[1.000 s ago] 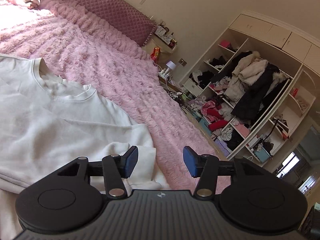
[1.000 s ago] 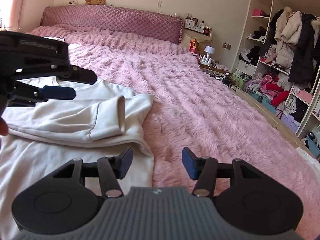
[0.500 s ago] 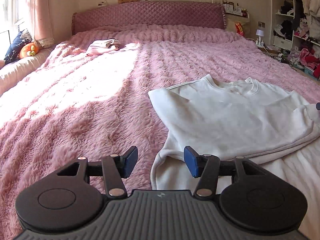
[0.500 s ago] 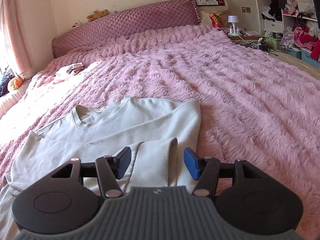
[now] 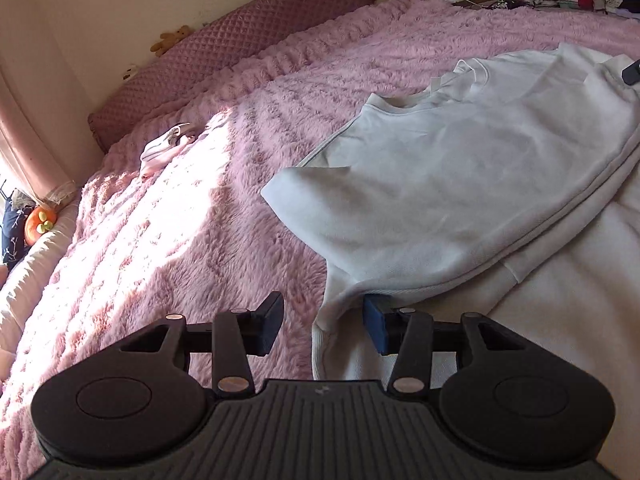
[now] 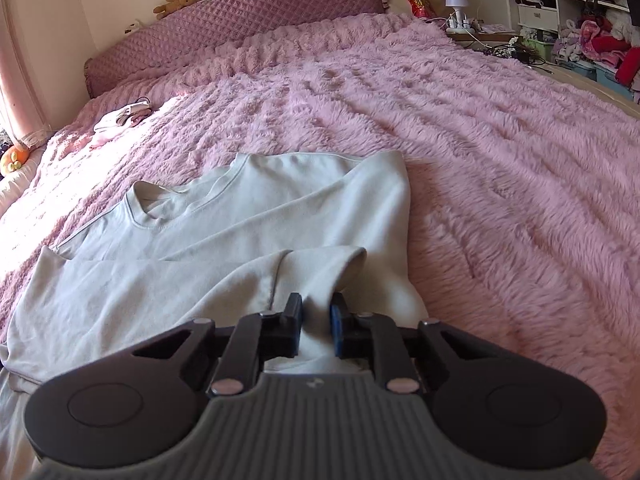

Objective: Fold small clothes

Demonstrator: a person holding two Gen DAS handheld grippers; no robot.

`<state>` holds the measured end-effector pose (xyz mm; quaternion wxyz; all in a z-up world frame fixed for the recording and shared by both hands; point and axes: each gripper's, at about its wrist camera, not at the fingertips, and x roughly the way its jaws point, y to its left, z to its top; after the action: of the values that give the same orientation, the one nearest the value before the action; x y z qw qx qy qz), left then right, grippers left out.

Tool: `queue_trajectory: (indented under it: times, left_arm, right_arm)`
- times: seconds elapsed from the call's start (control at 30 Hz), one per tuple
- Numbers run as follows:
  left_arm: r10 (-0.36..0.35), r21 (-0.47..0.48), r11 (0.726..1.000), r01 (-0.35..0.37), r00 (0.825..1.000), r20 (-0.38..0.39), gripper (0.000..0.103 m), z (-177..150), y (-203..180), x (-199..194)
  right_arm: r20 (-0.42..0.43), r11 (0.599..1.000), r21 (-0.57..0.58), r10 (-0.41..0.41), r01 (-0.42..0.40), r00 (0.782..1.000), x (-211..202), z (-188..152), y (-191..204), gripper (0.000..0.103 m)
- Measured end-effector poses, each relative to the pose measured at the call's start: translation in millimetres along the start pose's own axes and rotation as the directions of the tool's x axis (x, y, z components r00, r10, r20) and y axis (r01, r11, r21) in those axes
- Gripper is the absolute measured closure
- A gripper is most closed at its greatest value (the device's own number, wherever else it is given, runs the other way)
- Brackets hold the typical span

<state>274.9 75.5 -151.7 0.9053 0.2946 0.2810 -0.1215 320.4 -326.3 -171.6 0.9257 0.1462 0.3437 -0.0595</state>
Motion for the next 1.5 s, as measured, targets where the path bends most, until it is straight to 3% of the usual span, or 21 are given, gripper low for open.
queue_trajectory:
  times: [0.03,0.1,0.13,0.2,0.3,0.4,0.5,0.57,0.67,0.73,0.8,0.83,0.97,1.1,1.23,1.3,1.5]
  left_arm:
    - [-0.015,0.025,1.000,0.015,1.000,-0.003,0.076,1,-4,0]
    - [-0.046,0.057,0.997,0.048,0.999,-0.023,0.099,0,-11,3]
    - [-0.034,0.063,0.997,0.035,0.999,-0.015,0.100,-1,-14,1]
    - [0.010,0.035,0.999,-0.011,1.000,0.030,0.100,-2,-9,-3]
    - [0.065,-0.147,0.988,-0.053,0.995,0.076,0.100,-3,13,-18]
    - [0.059,-0.228,0.972,-0.049,0.998,0.038,0.100,-10,21,-15]
    - [0.028,-0.237,0.971,-0.035,0.999,-0.034,0.100,-20,12,1]
    - [0.016,-0.232,0.972,-0.025,0.999,-0.041,0.100,-23,5,3]
    - [0.006,-0.212,0.977,-0.016,0.999,-0.045,0.100,-23,3,1]
    - [-0.002,-0.199,0.980,-0.007,0.999,-0.044,0.100,-23,3,0]
    - [0.002,-0.199,0.980,-0.009,0.999,-0.034,0.098,-21,7,-6]
    - [0.007,-0.207,0.978,-0.014,1.000,-0.030,0.094,-20,10,-10]
    - [0.031,-0.276,0.961,-0.020,0.999,0.037,0.089,-17,18,-36]
    - [-0.002,-0.363,0.931,0.040,0.994,0.105,0.078,-6,22,-43]
    - [-0.053,-0.438,0.894,0.097,0.992,0.112,0.078,2,22,-24]
    - [-0.072,-0.472,0.875,0.103,0.994,0.083,0.078,2,22,-12]
    - [-0.113,-0.533,0.841,0.089,0.993,-0.014,0.078,-17,19,7]
  right_arm:
    - [0.003,1.000,-0.003,0.000,0.000,1.000,0,-1,0,0.096]
    - [0.008,1.000,0.003,0.001,-0.001,1.000,-2,-1,-1,0.100]
    - [0.012,1.000,0.011,0.002,-0.002,1.000,-3,-2,-1,0.101]
    - [0.027,0.999,0.032,0.003,-0.004,1.000,-9,0,-2,0.102]
    - [0.078,0.999,0.050,0.010,-0.014,0.997,-27,5,-1,0.102]
    - [0.118,0.998,0.057,0.009,-0.015,0.993,-42,5,1,0.102]
    - [0.070,0.997,0.081,-0.012,0.006,0.998,-36,-4,-2,0.102]
    - [0.008,0.995,0.091,-0.049,0.049,0.999,-19,-18,-7,0.102]
    - [-0.004,0.992,0.115,-0.056,0.056,0.998,-11,-31,-14,0.102]
    - [0.003,0.991,0.119,-0.056,0.055,0.998,-13,-31,-14,0.099]
    - [0.015,0.989,0.142,-0.042,0.039,0.999,-21,-28,-16,0.086]
    - [0.028,0.989,0.144,-0.033,0.029,0.999,-27,-27,-17,0.085]
    - [0.073,0.989,0.148,0.000,-0.010,0.997,-58,-27,-23,0.078]
    - [0.009,0.988,0.150,0.044,-0.045,0.999,-61,-38,-25,0.076]
    - [-0.031,0.985,0.164,0.051,-0.045,0.998,-49,-49,-25,0.075]
    - [-0.040,0.976,0.206,0.076,-0.066,0.996,-47,-50,-28,0.100]
    - [-0.027,0.982,0.183,0.038,-0.033,0.999,-58,-52,-26,0.101]
